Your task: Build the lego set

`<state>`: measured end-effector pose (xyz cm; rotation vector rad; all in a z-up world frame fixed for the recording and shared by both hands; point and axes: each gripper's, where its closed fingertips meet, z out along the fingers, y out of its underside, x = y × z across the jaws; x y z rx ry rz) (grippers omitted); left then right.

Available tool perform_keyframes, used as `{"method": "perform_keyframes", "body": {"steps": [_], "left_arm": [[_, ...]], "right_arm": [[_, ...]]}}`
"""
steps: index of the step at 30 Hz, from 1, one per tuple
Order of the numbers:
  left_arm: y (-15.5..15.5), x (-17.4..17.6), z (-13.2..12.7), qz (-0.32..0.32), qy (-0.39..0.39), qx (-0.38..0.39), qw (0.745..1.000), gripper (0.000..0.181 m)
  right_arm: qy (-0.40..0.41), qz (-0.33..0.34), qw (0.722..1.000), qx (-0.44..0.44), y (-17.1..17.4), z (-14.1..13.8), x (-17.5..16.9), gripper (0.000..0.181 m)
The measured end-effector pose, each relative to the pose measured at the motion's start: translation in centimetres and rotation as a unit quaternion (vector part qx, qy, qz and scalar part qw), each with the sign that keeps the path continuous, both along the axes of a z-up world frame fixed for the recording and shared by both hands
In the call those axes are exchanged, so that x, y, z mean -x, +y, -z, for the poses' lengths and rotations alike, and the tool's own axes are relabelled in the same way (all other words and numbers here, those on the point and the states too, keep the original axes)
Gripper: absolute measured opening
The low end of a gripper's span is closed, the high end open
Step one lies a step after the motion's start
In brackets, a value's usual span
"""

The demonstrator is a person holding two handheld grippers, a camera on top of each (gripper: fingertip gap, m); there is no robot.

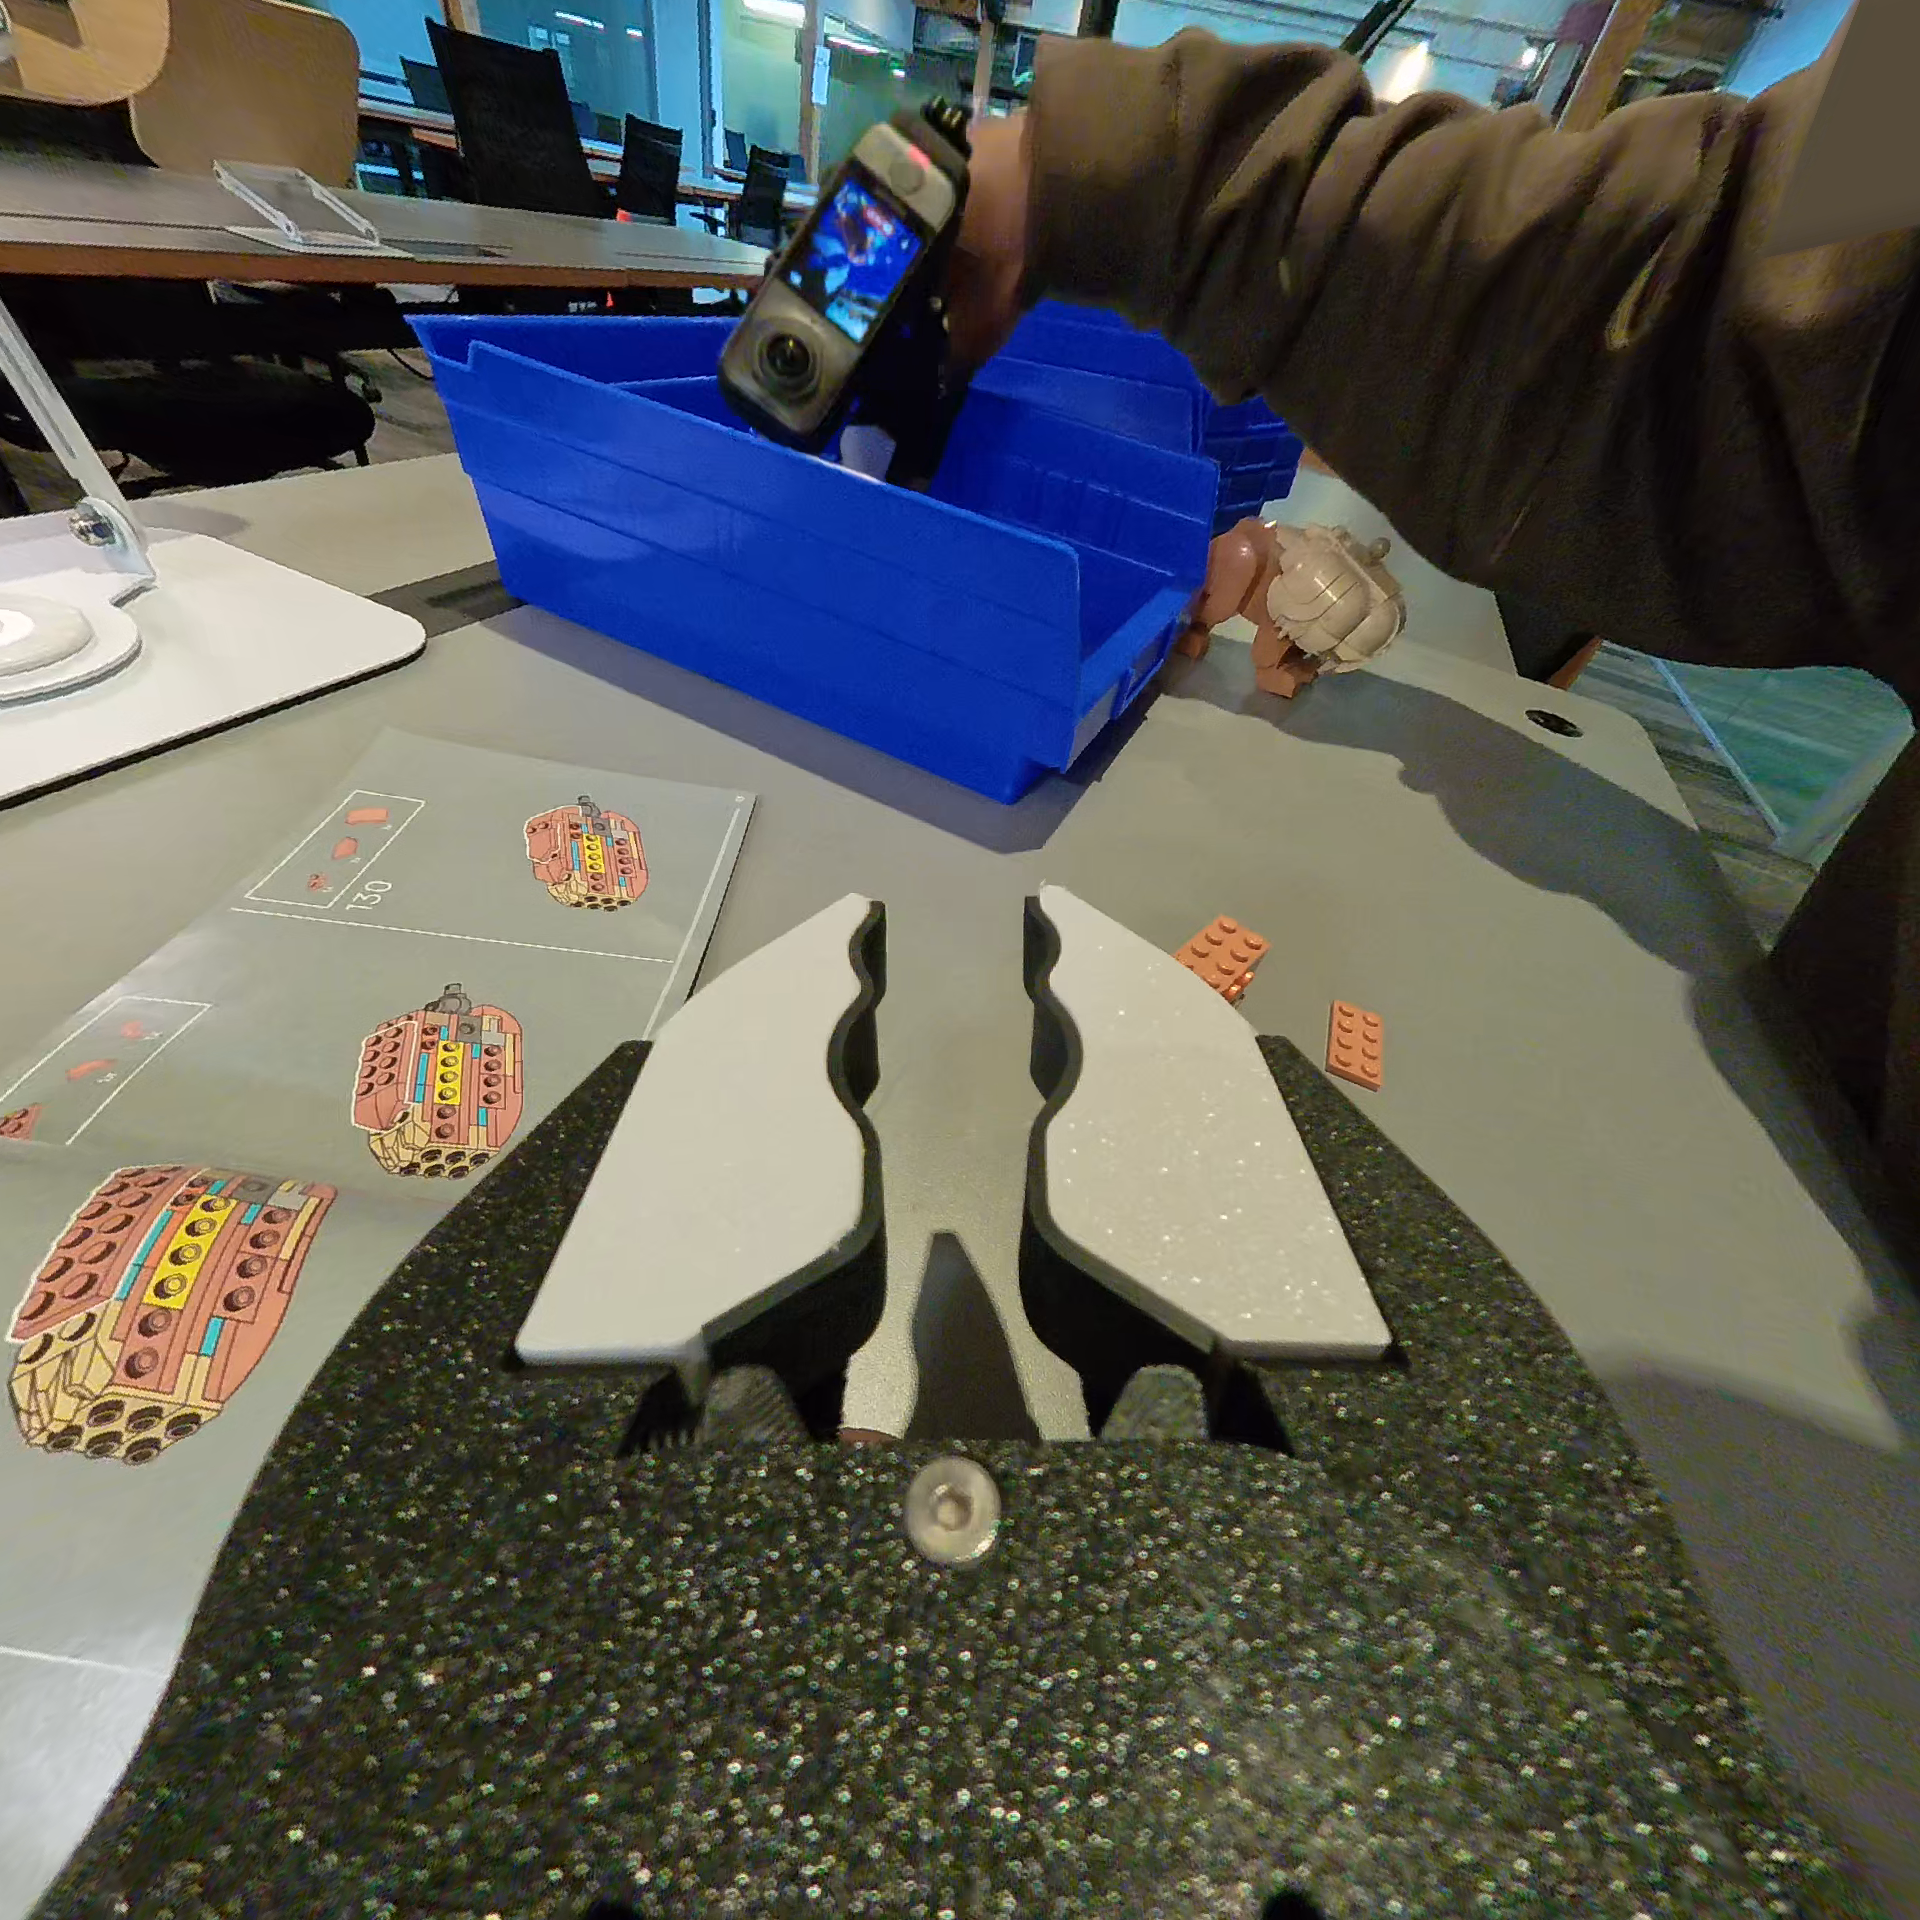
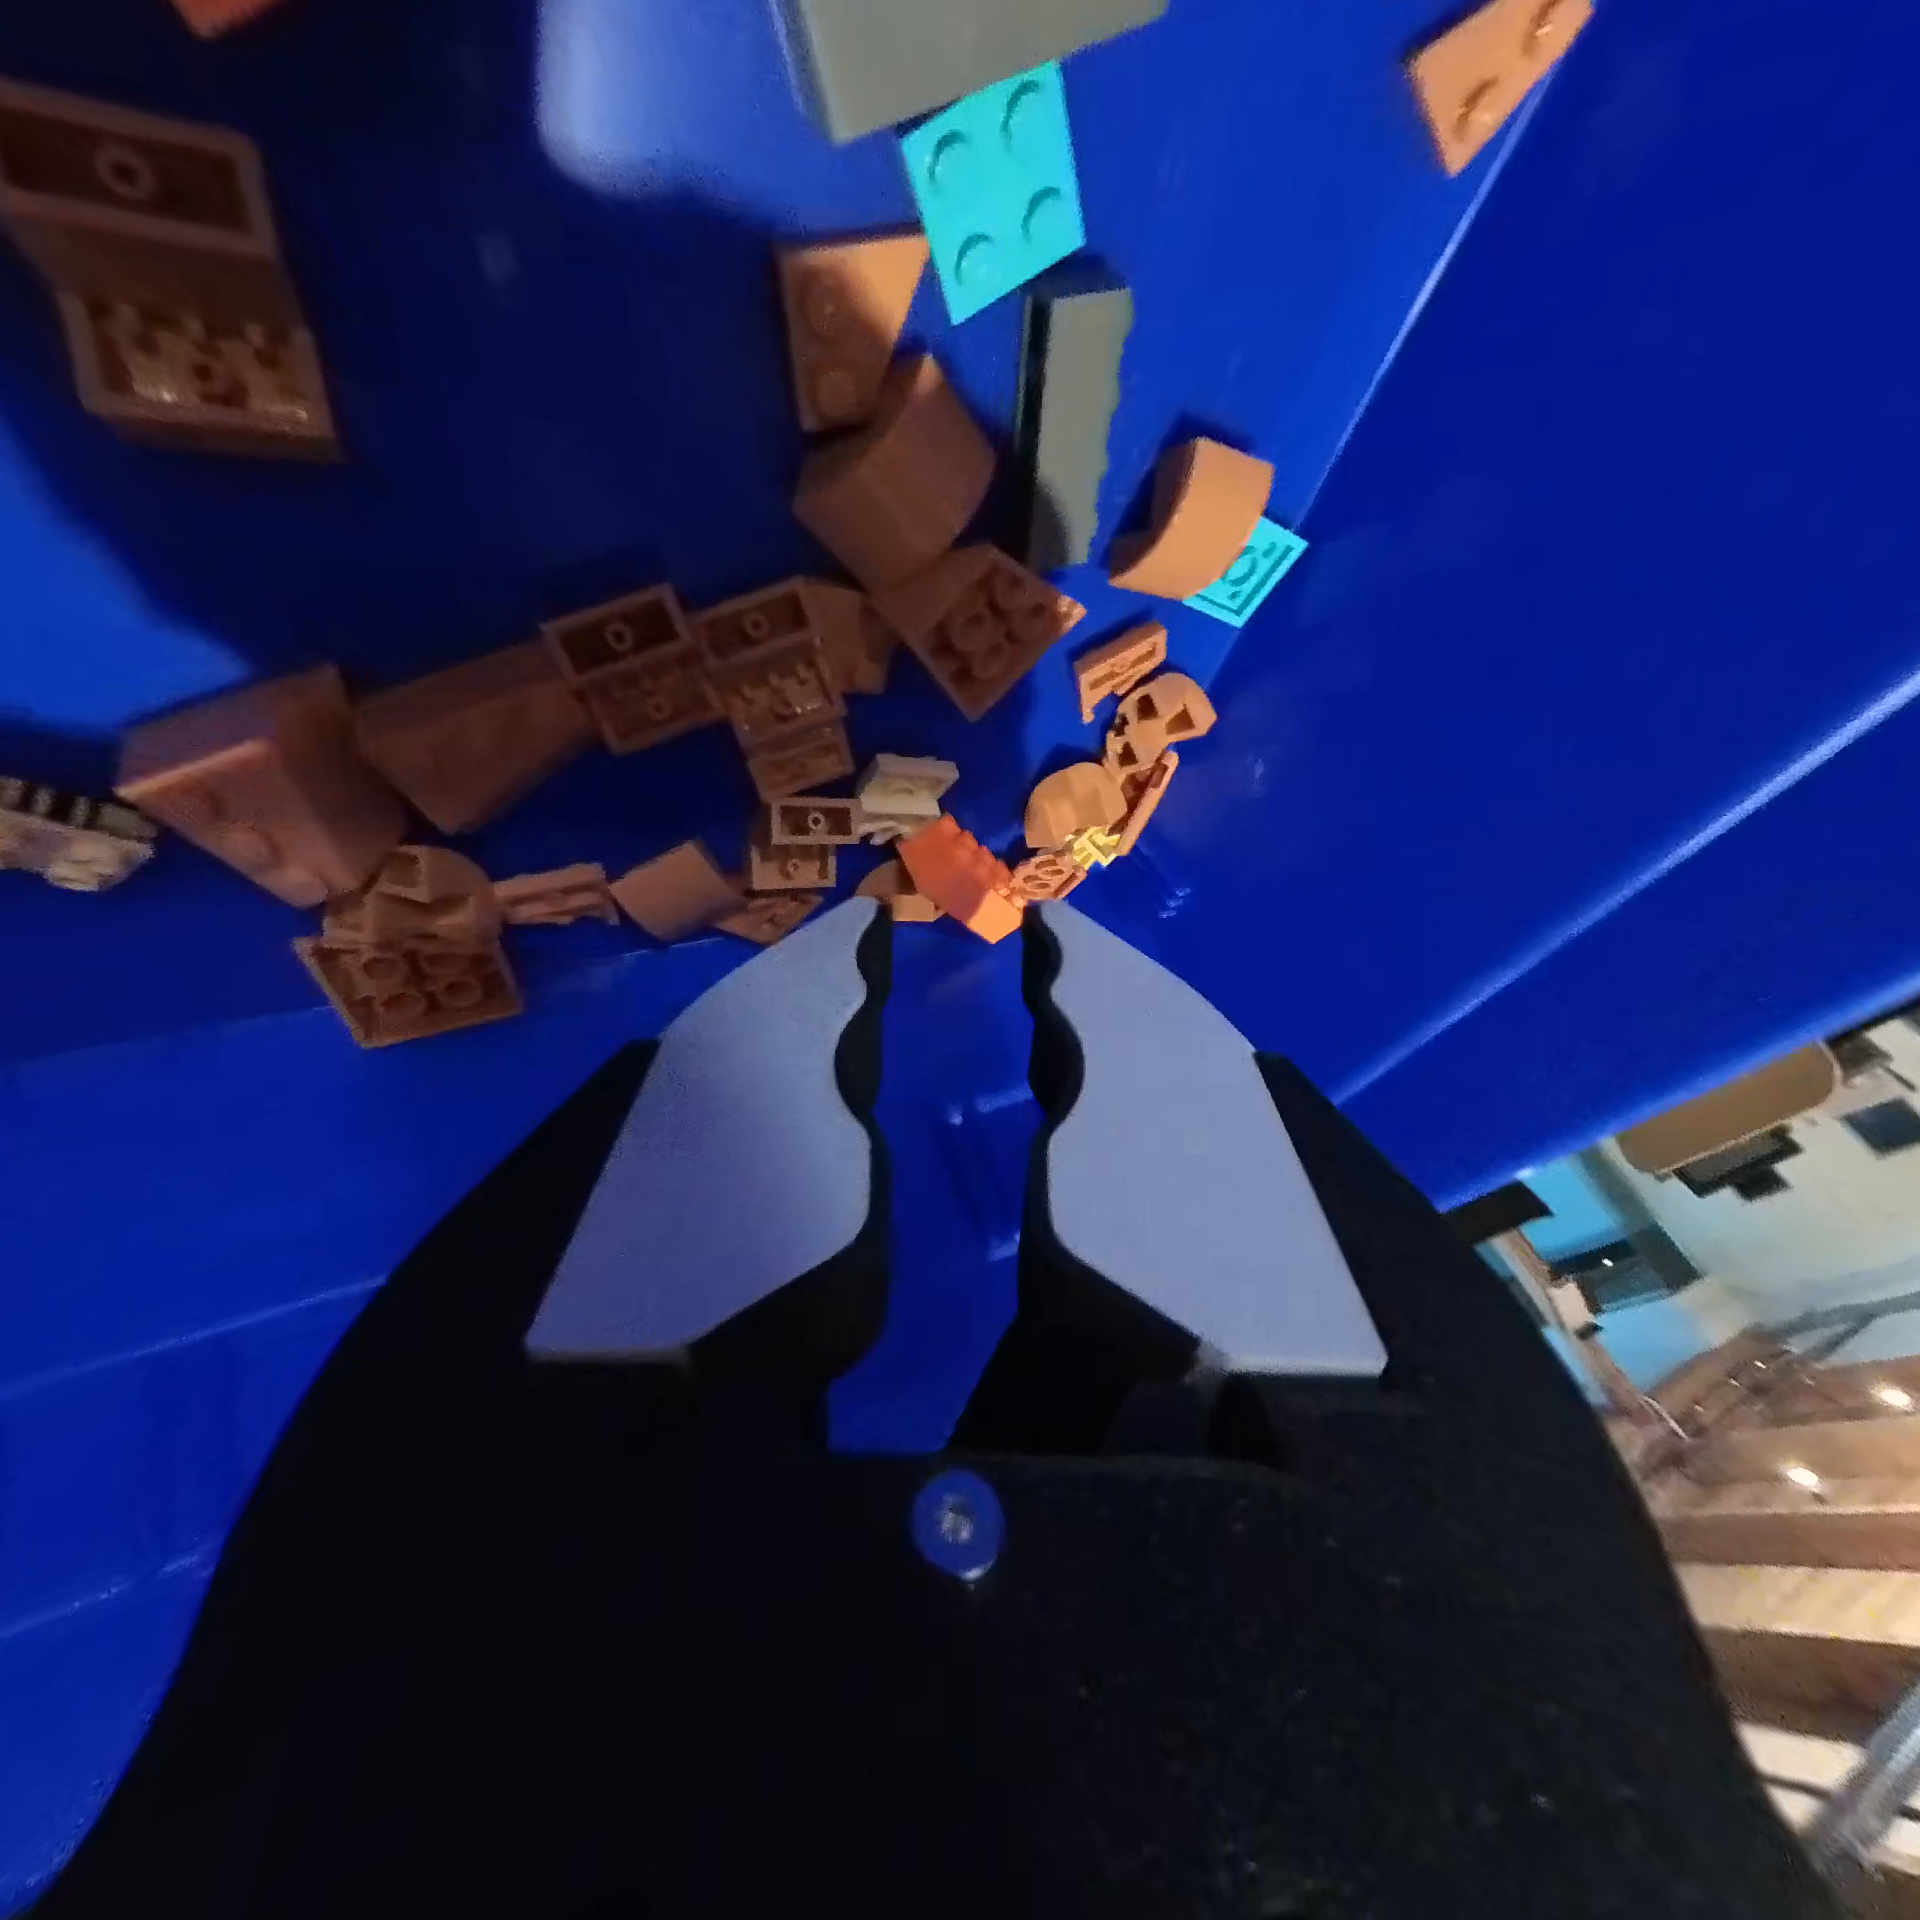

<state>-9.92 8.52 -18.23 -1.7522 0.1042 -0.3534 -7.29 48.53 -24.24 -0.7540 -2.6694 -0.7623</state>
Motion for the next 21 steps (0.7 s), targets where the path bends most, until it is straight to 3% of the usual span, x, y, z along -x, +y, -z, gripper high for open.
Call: {"method": "perform_keyframes", "body": {"steps": [7,11,14,18,21], "left_arm": [[0.0,-0.1,0.0,0.001,0.000,0.001,1.000,0.025],[0.0,0.0,0.0,0.001,0.000,0.001,1.000,0.025],[0.0,0.0,0.0,0.001,-0.001,0.001,1.000,0.025],[0.0,-0.1,0.0,0.002,0.001,0.001,1.000,0.025],[0.0,-0.2,0.1,0.003,0.002,0.003,1.000,0.025]], "right_arm": [[-0.029,-0.005,0.999,-0.018,0.0,1.2,0.2,0.021],[0.028,0.026,0.995,0.090,-2.5,1.1,1.9,0.024],[0.043,0.040,0.996,0.070,-1.4,-0.4,2.2,0.023],[0.001,0.041,0.999,0.029,0.0,-1.1,0.8,0.023],[-0.080,-0.014,0.996,0.045,-1.0,-0.2,-1.2,0.023]]}}
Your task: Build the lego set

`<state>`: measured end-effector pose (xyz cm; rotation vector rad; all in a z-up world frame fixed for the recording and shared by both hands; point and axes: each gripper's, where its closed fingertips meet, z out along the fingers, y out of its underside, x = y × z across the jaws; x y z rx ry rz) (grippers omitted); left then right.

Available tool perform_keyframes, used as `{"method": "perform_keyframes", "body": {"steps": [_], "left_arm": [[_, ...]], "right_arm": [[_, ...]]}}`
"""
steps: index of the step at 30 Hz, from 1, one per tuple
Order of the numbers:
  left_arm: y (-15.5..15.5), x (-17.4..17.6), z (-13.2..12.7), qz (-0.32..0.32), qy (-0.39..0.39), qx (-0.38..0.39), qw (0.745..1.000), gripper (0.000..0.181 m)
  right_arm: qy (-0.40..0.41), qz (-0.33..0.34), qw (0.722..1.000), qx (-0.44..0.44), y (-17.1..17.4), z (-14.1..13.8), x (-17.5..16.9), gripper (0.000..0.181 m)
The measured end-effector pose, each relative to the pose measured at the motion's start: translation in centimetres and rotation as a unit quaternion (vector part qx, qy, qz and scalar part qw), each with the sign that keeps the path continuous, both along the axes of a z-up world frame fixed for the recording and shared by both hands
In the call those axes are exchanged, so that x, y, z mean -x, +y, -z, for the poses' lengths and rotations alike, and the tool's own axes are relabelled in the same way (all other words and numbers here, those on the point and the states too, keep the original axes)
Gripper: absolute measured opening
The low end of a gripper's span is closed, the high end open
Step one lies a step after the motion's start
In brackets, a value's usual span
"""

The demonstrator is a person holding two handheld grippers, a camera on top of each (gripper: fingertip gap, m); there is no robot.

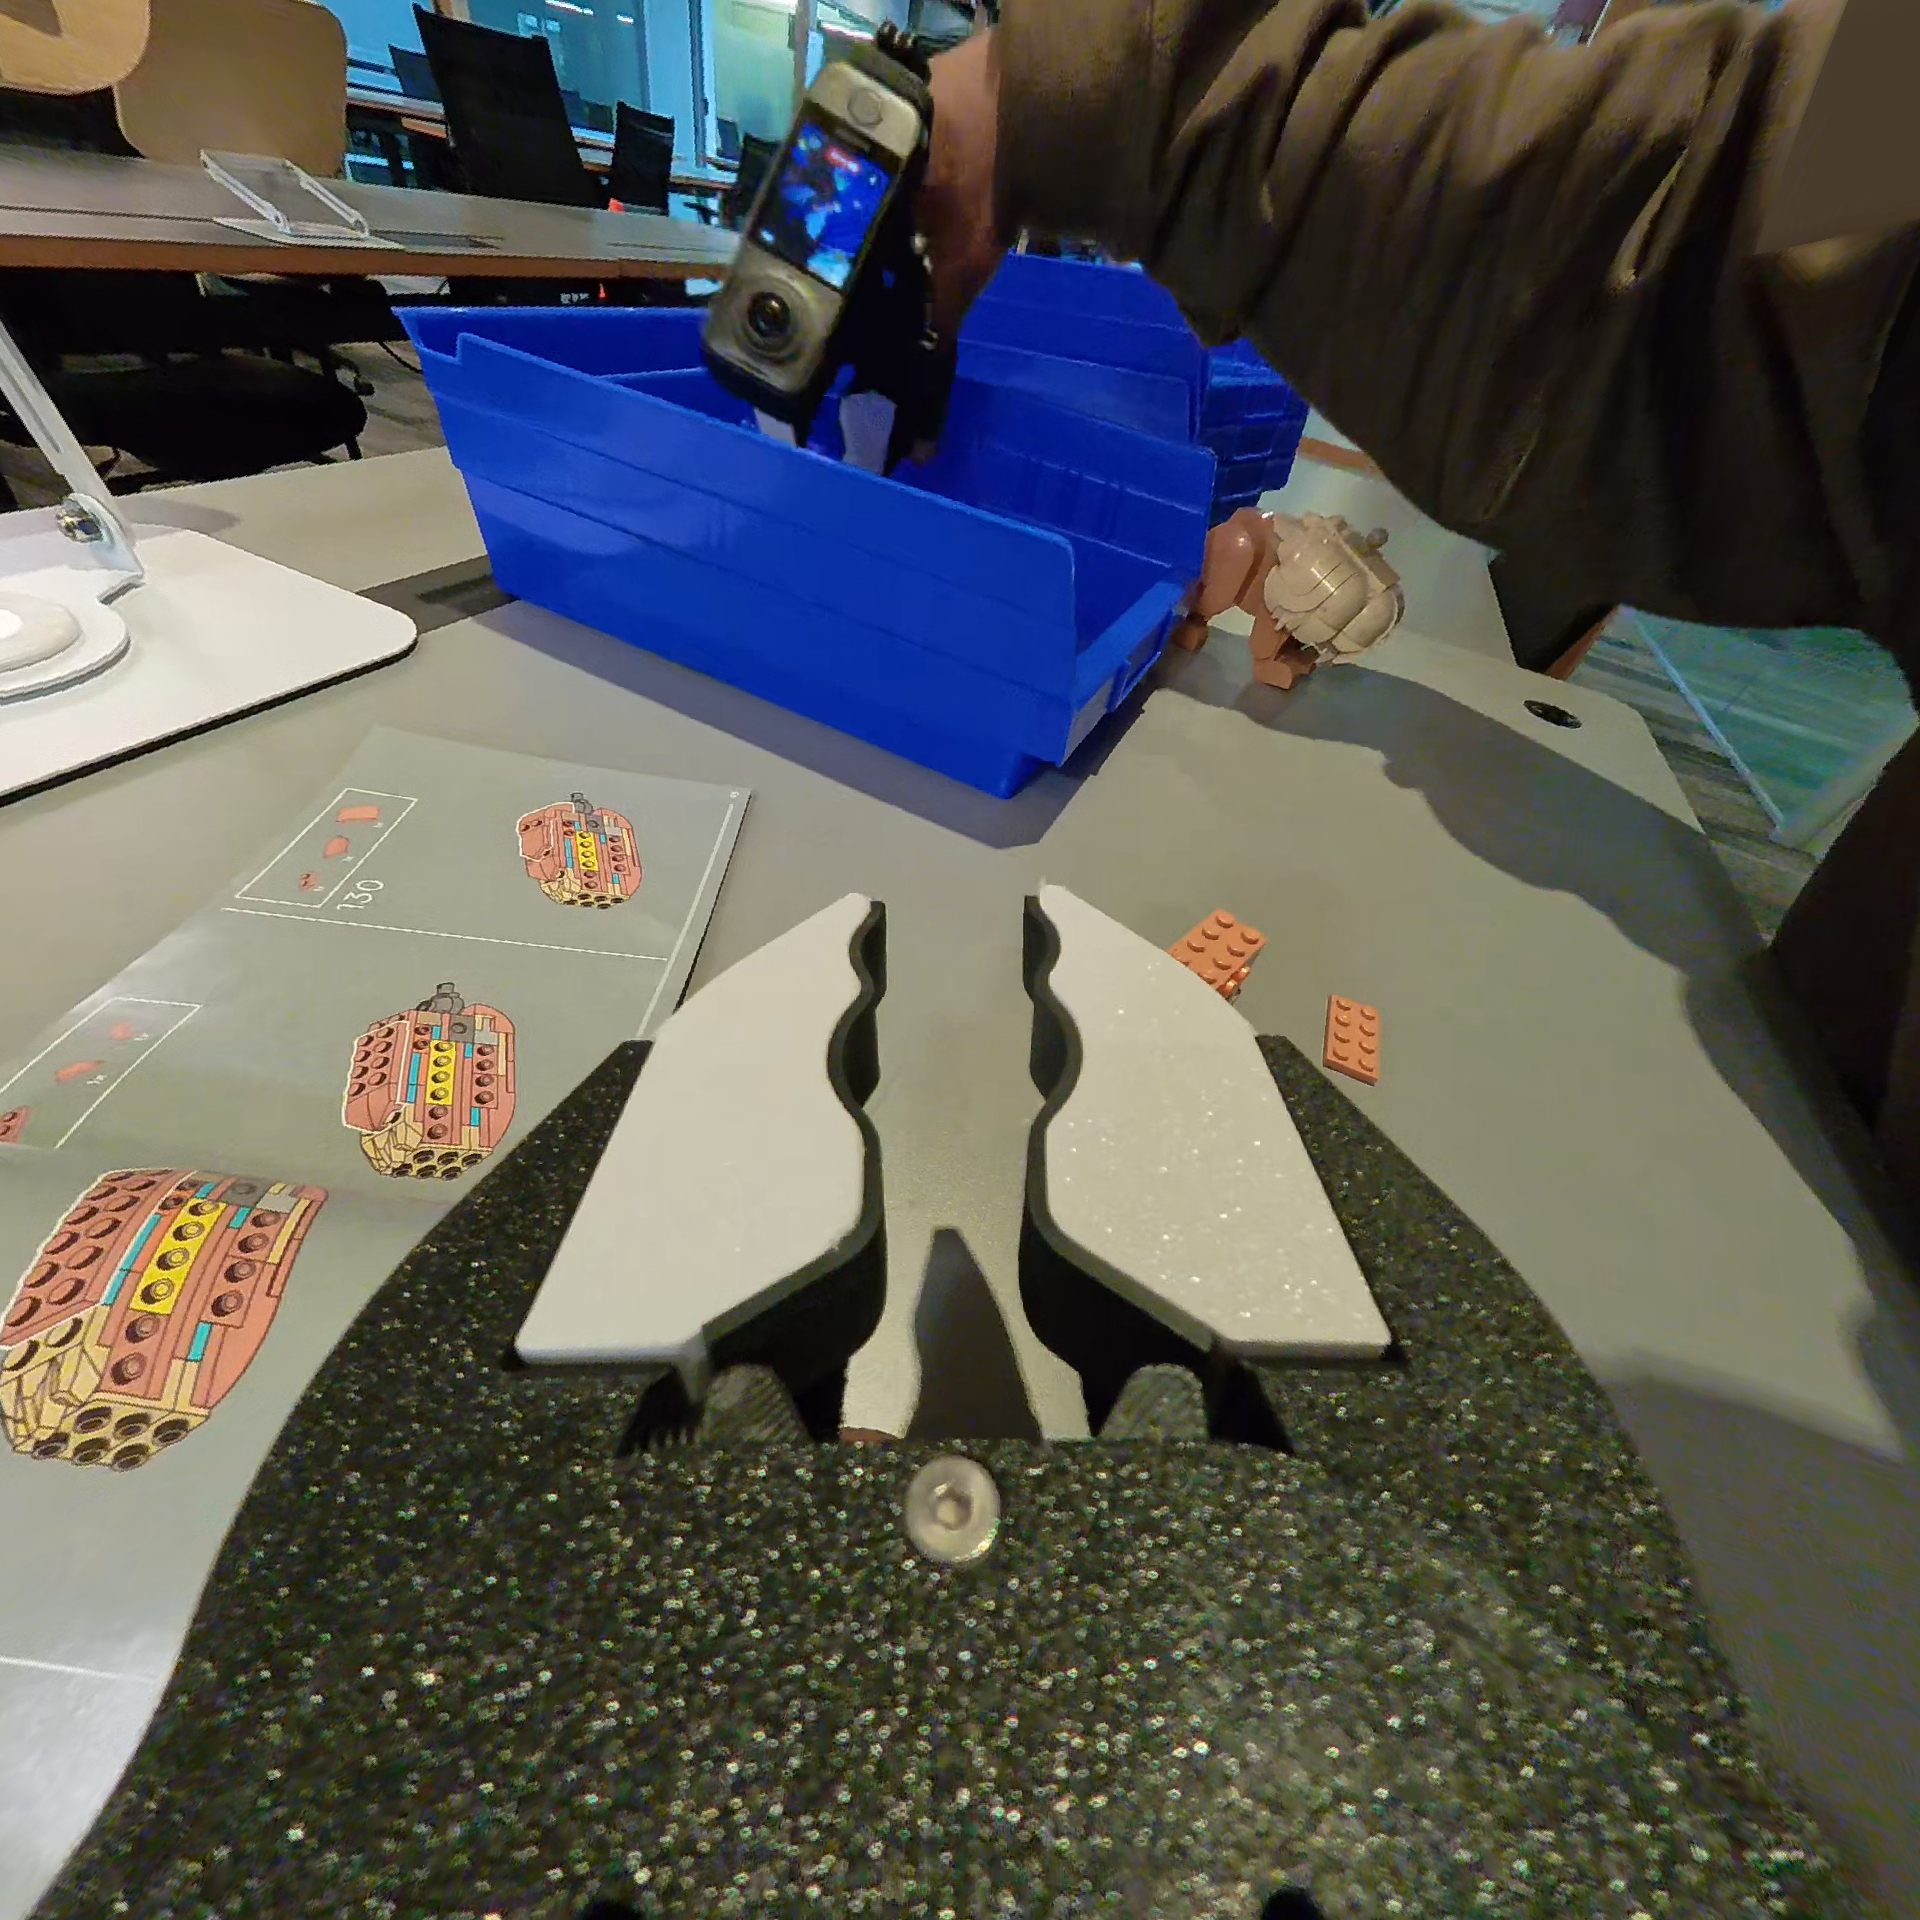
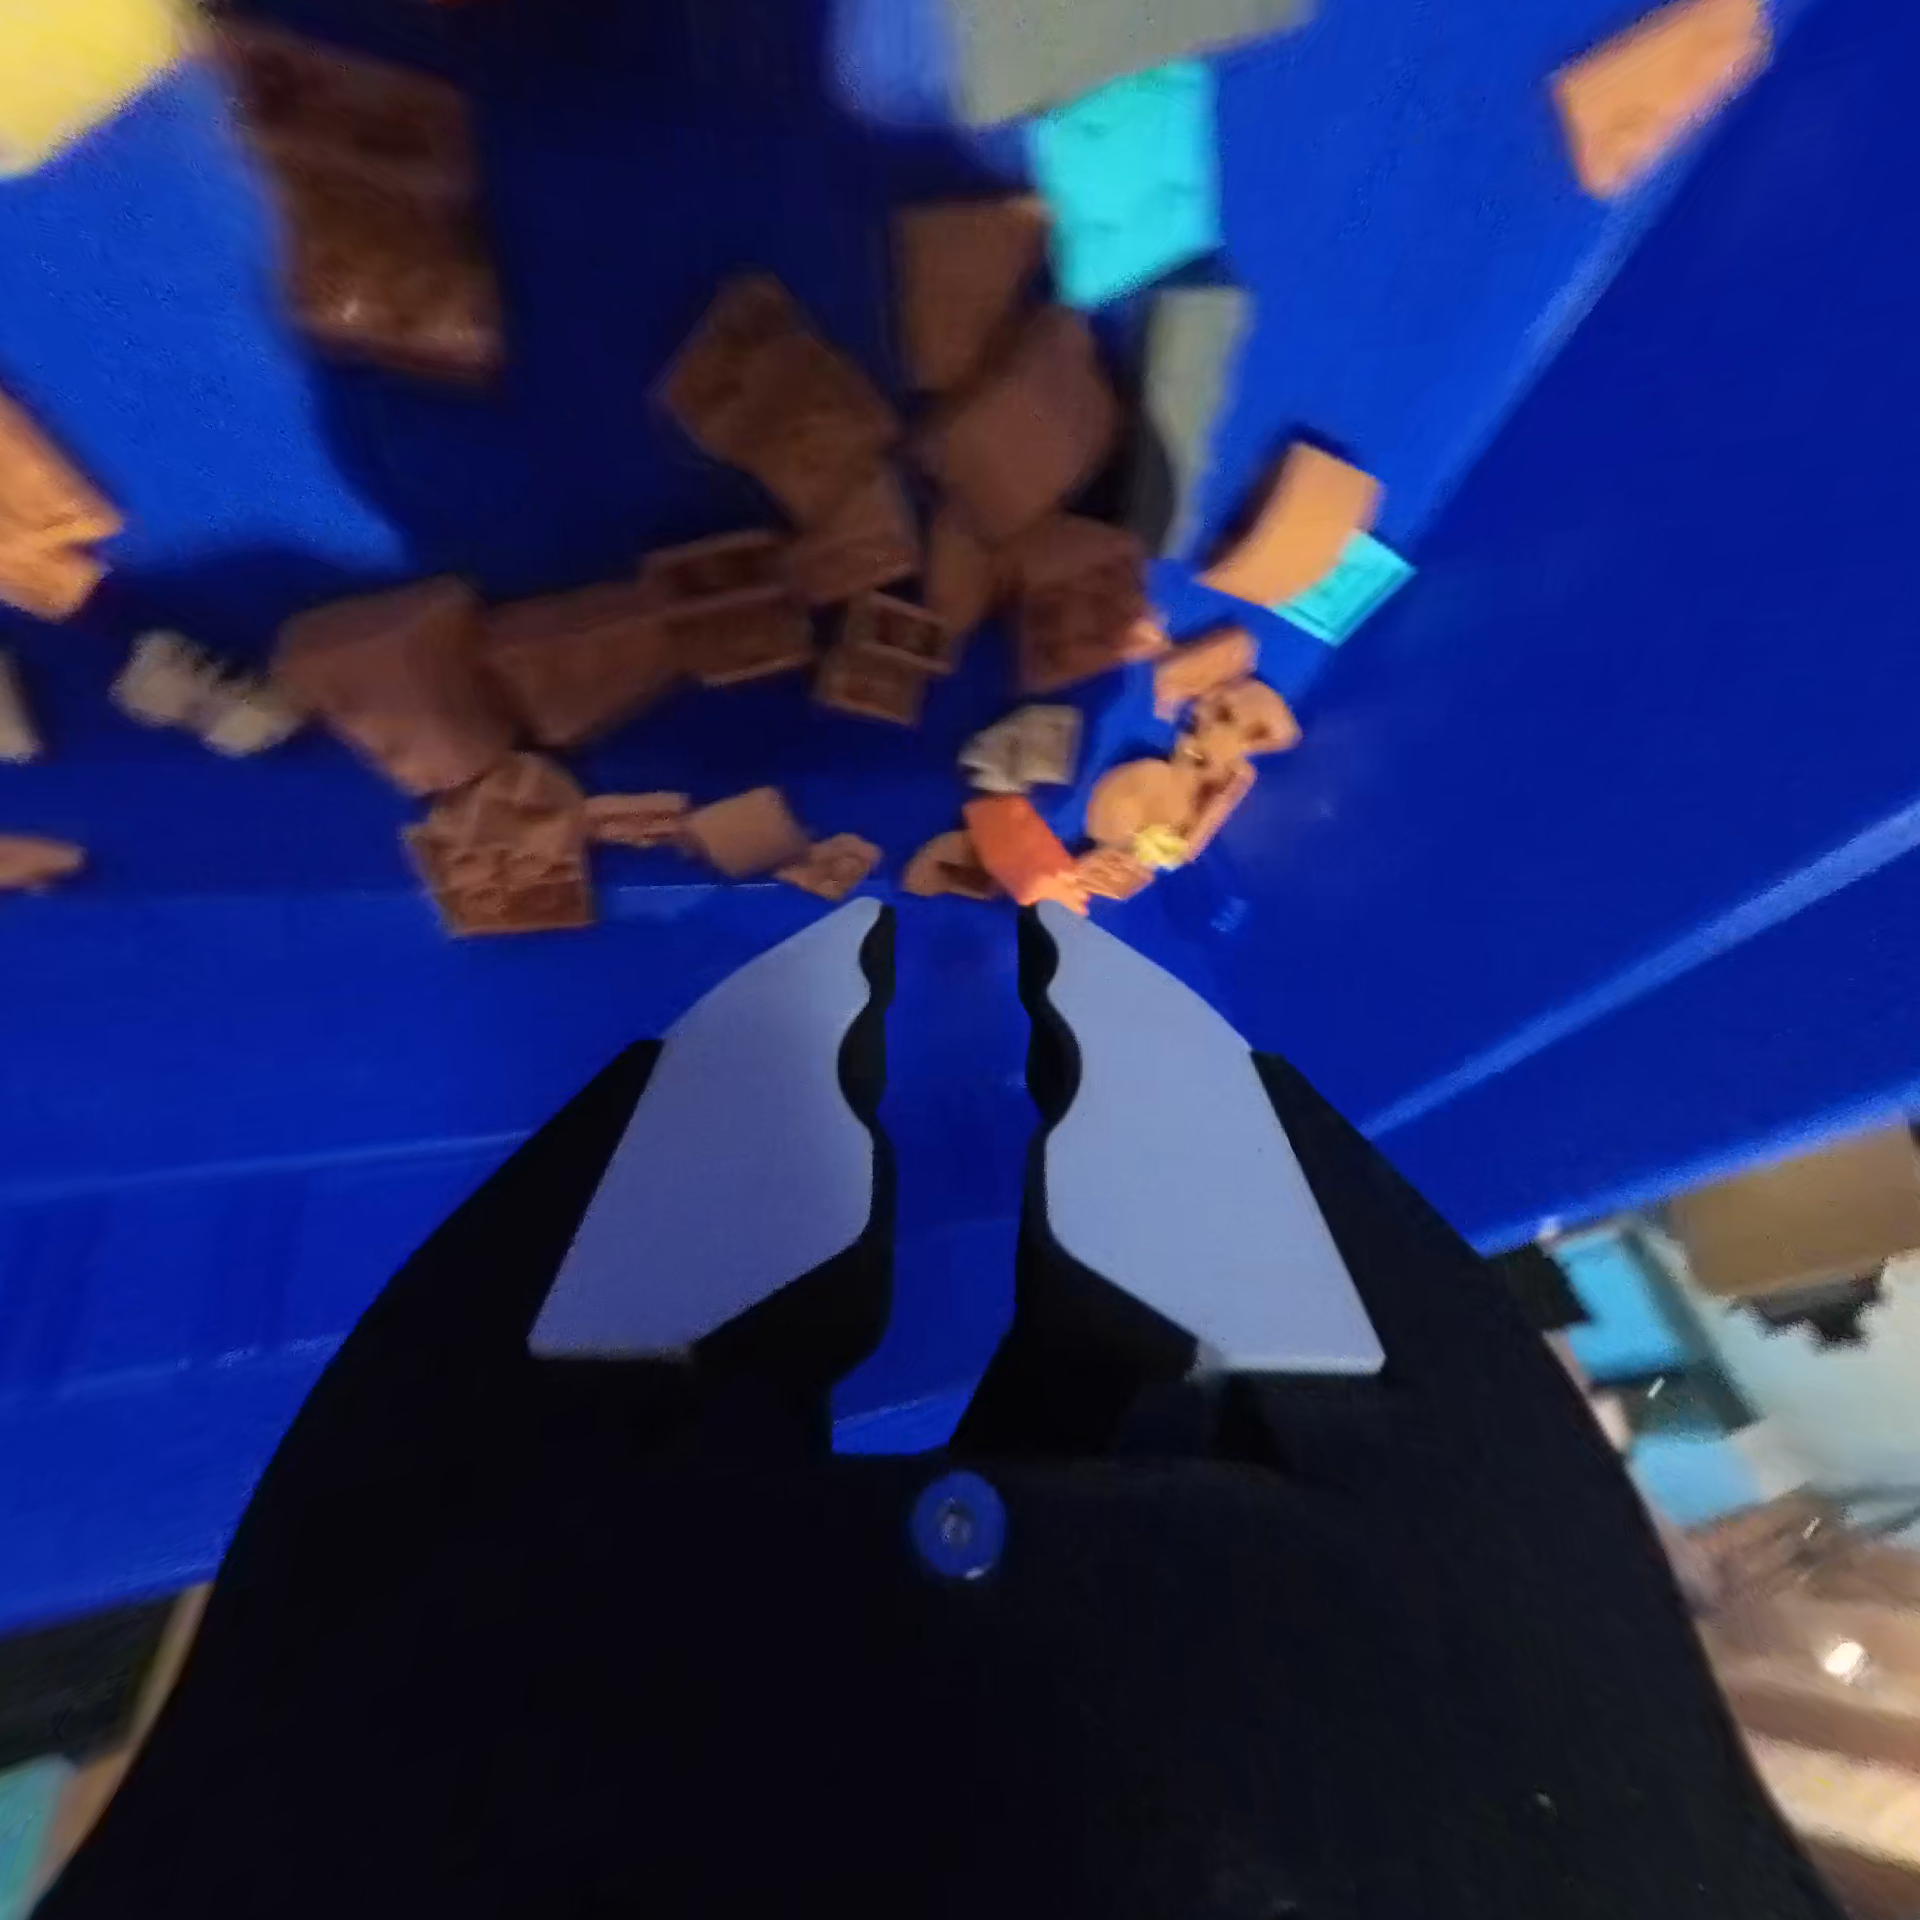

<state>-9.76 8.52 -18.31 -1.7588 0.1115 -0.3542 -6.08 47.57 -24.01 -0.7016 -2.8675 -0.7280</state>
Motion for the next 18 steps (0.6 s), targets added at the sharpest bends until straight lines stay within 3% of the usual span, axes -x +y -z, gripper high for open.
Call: {"method": "perform_keyframes", "body": {"steps": [6,11,18], "left_arm": [[0.0,0.0,0.0,0.000,0.002,0.001,1.000,0.025],[0.0,0.0,0.0,0.000,0.001,0.001,1.000,0.025],[0.0,0.0,0.0,0.002,-0.001,0.002,1.000,0.025]], "right_arm": [[-0.074,-0.057,0.996,0.013,-0.8,1.4,-1.3,0.022],[-0.140,-0.039,0.989,-0.019,-0.2,1.7,-1.8,0.027],[-0.093,0.017,0.994,0.049,-1.4,1.2,-0.3,0.029]]}}
